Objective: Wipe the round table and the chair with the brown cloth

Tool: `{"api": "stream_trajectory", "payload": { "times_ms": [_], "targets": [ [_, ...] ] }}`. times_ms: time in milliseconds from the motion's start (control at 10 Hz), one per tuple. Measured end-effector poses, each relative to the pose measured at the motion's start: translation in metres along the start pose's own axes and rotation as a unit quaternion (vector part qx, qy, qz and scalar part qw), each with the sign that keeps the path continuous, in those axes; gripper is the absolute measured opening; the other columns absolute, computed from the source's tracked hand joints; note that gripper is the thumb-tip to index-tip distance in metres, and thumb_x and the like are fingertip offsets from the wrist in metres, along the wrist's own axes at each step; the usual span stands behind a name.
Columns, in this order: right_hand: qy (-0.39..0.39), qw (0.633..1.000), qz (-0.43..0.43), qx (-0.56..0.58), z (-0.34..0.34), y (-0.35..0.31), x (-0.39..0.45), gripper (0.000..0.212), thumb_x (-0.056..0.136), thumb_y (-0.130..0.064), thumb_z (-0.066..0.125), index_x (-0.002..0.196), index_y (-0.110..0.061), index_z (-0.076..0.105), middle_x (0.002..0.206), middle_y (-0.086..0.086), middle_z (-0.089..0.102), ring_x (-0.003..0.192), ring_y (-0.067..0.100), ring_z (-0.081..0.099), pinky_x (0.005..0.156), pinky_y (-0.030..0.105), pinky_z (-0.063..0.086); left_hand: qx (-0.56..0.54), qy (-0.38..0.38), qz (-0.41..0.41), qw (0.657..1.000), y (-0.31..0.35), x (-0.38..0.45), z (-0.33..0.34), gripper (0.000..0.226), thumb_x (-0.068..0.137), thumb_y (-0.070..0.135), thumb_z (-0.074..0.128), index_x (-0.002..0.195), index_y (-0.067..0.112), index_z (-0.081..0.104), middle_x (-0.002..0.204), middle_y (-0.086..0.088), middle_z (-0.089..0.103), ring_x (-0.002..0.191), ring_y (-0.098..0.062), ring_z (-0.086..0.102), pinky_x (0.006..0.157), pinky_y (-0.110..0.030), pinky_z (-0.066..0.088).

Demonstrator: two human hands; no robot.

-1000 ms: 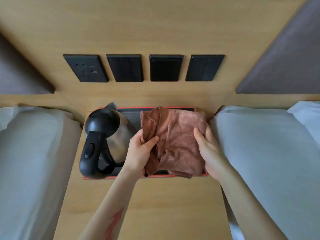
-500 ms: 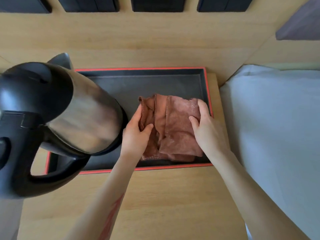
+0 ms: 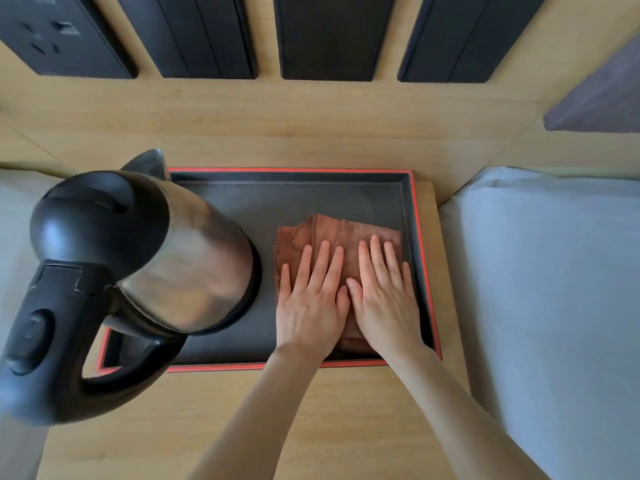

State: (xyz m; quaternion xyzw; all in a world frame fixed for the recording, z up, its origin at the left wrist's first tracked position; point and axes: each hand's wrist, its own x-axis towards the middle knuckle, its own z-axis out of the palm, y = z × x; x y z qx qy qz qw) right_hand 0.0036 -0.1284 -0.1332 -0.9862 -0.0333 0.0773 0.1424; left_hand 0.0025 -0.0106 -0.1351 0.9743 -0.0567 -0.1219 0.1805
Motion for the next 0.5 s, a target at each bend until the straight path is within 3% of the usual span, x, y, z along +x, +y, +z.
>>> {"api": "stream_trajectory", "payload": {
  "times_ms": [200, 300, 500],
  "targets": [
    [-0.041, 0.999, 0.003, -0.017, -0.017, -0.002, 0.003, 0.059, 0.097, -0.038, 0.027, 0.147, -0.015, 0.004, 0.158, 0.005, 0.003, 0.145, 0.021, -0.002, 0.116, 0.042, 0.003, 0.07, -0.022, -0.01, 0.997, 0.007, -0.001, -0.012, 0.059, 0.097, 0.039, 0.019, 0.145, 0.025, -0.01, 0.158, 0.002, -0.008, 0.144, -0.021, -0.013, 0.115, -0.049, -0.003],
    [-0.016, 1.0, -0.004, -0.012, -0.056, -0.008, 0.006, 0.057, 0.097, -0.035, 0.032, 0.146, -0.015, 0.01, 0.158, 0.004, 0.006, 0.145, 0.02, 0.002, 0.117, 0.041, 0.007, 0.09, -0.014, -0.005, 0.996, 0.019, -0.002, -0.049, 0.059, 0.097, 0.039, 0.02, 0.146, 0.021, -0.009, 0.158, 0.002, -0.011, 0.143, -0.022, -0.016, 0.114, -0.049, -0.005],
    [0.05, 0.997, -0.059, -0.015, -0.201, -0.048, 0.026, 0.051, 0.098, -0.028, 0.031, 0.145, -0.015, 0.017, 0.158, 0.003, 0.011, 0.145, 0.02, 0.004, 0.115, 0.038, 0.013, 0.077, 0.031, 0.019, 0.996, 0.069, 0.005, -0.194, 0.059, 0.097, 0.044, 0.015, 0.146, 0.023, -0.008, 0.158, 0.001, -0.01, 0.143, -0.021, -0.019, 0.113, -0.052, -0.006]
  ]
}}
